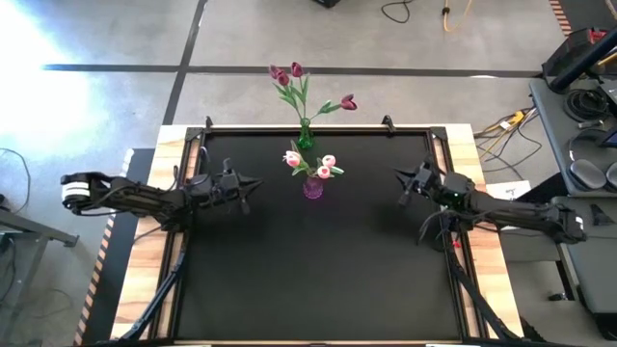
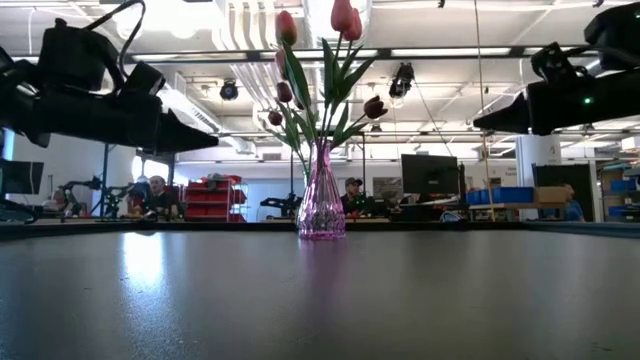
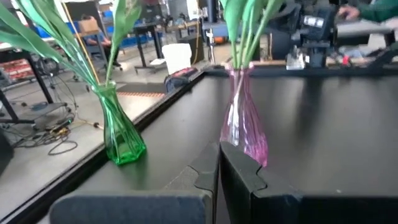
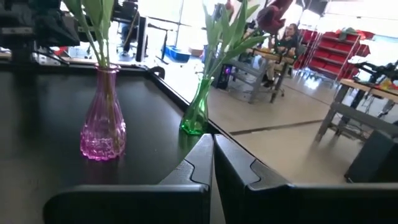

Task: Sort flowers into vase by color
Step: Return to Home Position

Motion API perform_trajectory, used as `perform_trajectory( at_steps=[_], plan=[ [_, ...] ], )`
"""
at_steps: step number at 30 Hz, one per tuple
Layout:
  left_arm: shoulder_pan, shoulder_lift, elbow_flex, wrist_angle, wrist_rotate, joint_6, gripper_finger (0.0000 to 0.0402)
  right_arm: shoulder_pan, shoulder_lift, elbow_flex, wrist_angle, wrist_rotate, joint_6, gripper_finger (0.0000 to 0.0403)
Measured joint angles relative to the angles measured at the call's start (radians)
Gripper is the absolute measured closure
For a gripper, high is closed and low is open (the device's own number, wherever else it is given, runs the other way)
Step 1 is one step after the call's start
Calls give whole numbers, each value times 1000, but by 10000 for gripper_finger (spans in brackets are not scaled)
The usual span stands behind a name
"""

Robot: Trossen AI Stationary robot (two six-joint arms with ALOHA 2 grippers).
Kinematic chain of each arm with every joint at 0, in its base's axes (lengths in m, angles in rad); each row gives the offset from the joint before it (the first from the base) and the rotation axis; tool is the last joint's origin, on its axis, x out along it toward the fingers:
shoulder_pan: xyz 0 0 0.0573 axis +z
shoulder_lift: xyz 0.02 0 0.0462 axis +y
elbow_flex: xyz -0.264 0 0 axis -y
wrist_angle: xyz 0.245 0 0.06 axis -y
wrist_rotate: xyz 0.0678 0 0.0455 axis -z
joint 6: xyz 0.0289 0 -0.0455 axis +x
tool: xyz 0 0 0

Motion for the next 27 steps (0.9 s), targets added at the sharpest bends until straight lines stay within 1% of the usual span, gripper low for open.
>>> perform_trajectory(
  at_steps=[4,8,10,12,20,25,27],
  plan=[
    [-1,-67,0,-97,0,4,402,0,-108,0,-93,-65,13,394],
    [-5,-165,0,-185,0,5,402,0,-228,-1,-204,-78,13,394],
    [-5,-225,0,-230,0,9,401,0,-271,-1,-243,-109,18,394],
    [-5,-287,1,-288,0,10,401,0,-271,-1,-241,-134,18,394],
    [-5,-549,1,-546,11,2,401,0,-271,-1,-247,-141,15,394],
    [-5,-745,1,-712,-3,0,401,0,-271,-1,-230,-56,8,394],
    [-5,-826,1,-781,-5,-7,401,0,-270,-1,-228,-38,7,394]
  ],
)
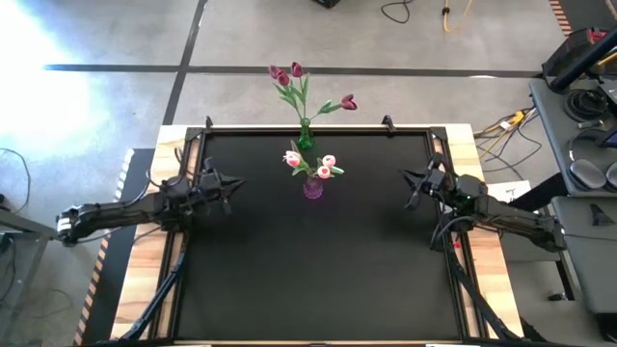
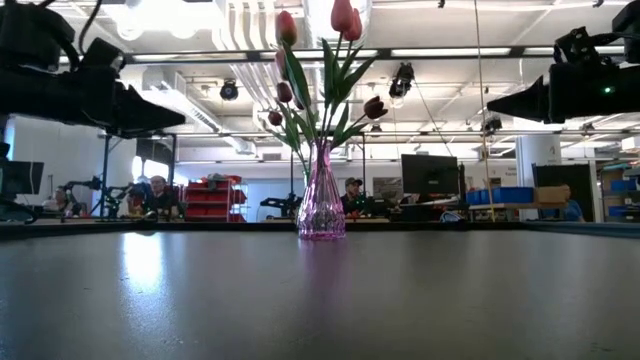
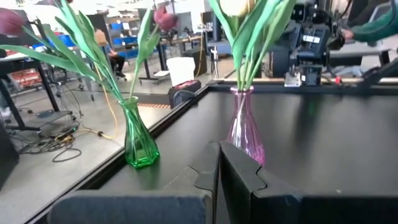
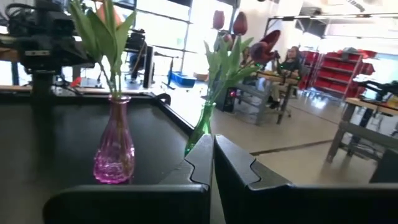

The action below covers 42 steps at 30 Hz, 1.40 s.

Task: Sort flowers into vase by color
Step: Return to Home Position

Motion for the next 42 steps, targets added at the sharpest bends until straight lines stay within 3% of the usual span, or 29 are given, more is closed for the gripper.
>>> perform_trajectory(
  at_steps=[6,18,42],
  plan=[
    [0,-246,0,-163,10,-3,401,0,0,0,30,2,-15,394],
    [-4,-244,0,-164,5,-14,401,0,1,0,28,61,-21,394],
    [-4,-163,2,-167,6,-85,401,0,15,0,12,61,-4,394]
  ],
)
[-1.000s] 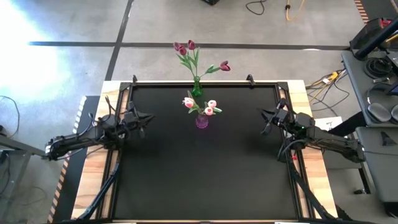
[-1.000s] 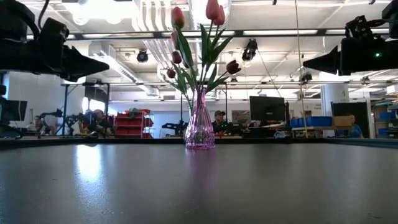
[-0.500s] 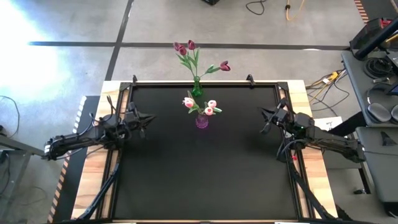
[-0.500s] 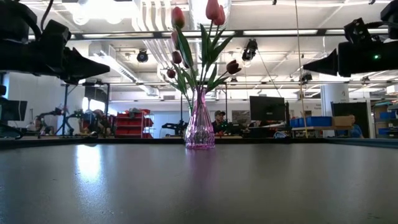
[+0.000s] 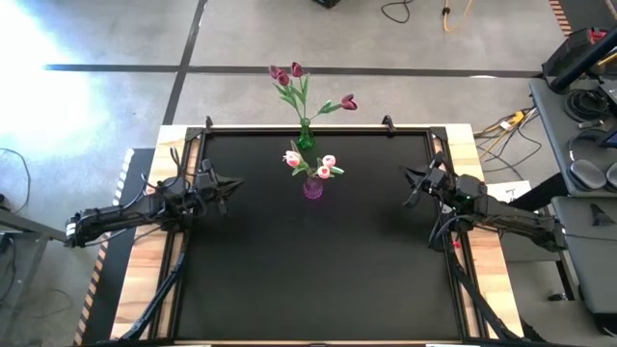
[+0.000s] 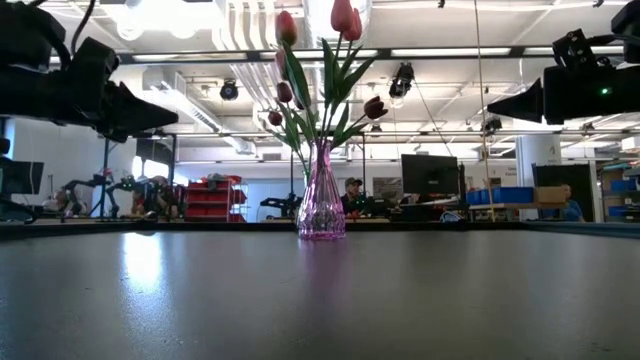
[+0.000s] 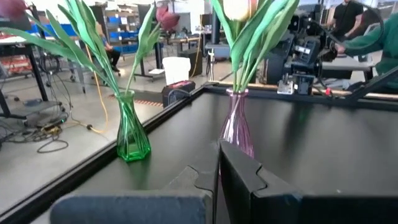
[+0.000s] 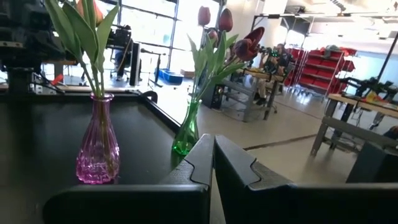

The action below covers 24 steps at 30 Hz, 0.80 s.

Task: Sort flowers into vase by color
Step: Return to Home Position

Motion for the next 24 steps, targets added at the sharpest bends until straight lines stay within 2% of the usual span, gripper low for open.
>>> perform_trajectory(
  at_steps=[24],
  plan=[
    [0,88,6,-8,-1,6,402,0,0,1,3,0,1,394]
  ],
)
